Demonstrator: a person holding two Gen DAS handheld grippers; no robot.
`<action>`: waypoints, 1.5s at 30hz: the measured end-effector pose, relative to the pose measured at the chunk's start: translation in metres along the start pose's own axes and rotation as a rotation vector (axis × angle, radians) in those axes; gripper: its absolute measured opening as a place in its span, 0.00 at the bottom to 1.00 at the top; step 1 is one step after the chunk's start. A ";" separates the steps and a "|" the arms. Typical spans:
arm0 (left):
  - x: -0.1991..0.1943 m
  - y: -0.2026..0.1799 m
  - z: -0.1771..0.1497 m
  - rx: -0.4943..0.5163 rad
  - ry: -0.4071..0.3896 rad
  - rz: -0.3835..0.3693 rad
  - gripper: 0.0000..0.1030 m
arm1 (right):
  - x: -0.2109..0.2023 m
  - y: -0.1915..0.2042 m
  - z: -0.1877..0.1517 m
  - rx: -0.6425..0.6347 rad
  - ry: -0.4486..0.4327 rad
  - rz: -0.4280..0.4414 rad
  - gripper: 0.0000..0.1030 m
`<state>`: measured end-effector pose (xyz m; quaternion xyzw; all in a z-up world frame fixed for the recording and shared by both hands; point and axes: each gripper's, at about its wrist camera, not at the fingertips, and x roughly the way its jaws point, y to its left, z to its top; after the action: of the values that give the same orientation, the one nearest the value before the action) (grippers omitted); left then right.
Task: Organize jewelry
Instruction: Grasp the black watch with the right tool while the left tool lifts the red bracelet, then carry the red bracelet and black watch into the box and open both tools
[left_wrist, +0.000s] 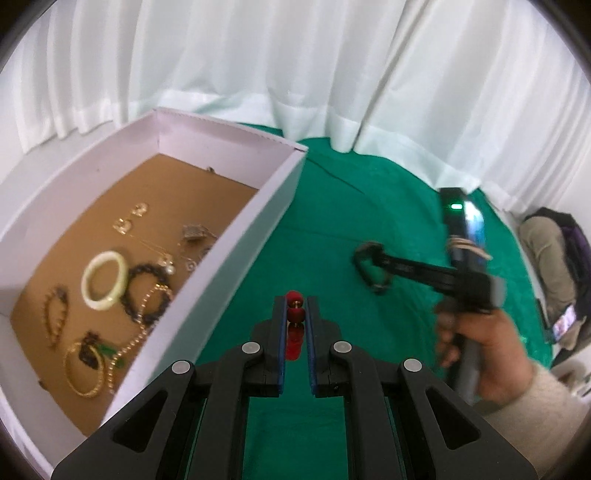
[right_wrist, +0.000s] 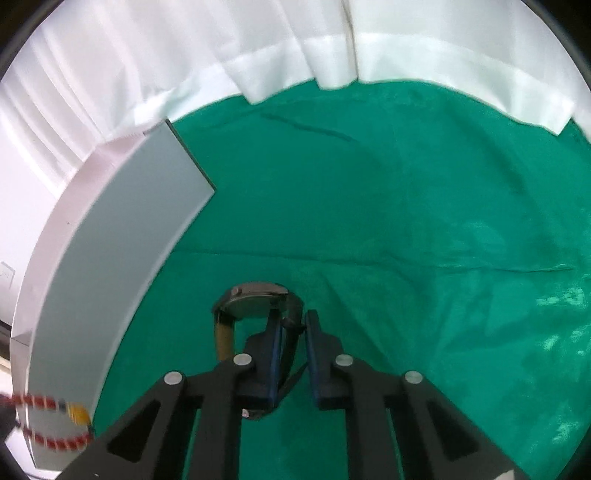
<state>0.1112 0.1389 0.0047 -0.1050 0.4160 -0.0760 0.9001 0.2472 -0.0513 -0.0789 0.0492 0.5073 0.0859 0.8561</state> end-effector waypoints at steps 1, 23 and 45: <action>-0.001 0.000 0.000 0.004 -0.008 0.014 0.07 | -0.006 -0.001 0.000 -0.007 -0.007 0.005 0.12; -0.081 0.020 0.000 -0.065 -0.100 -0.111 0.07 | -0.112 0.054 -0.022 -0.238 -0.024 0.201 0.12; -0.111 0.139 0.048 -0.194 -0.172 0.071 0.07 | -0.109 0.223 0.077 -0.549 -0.106 0.326 0.12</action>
<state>0.0830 0.3045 0.0815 -0.1829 0.3460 0.0056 0.9202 0.2421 0.1458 0.0896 -0.0984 0.4052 0.3528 0.8376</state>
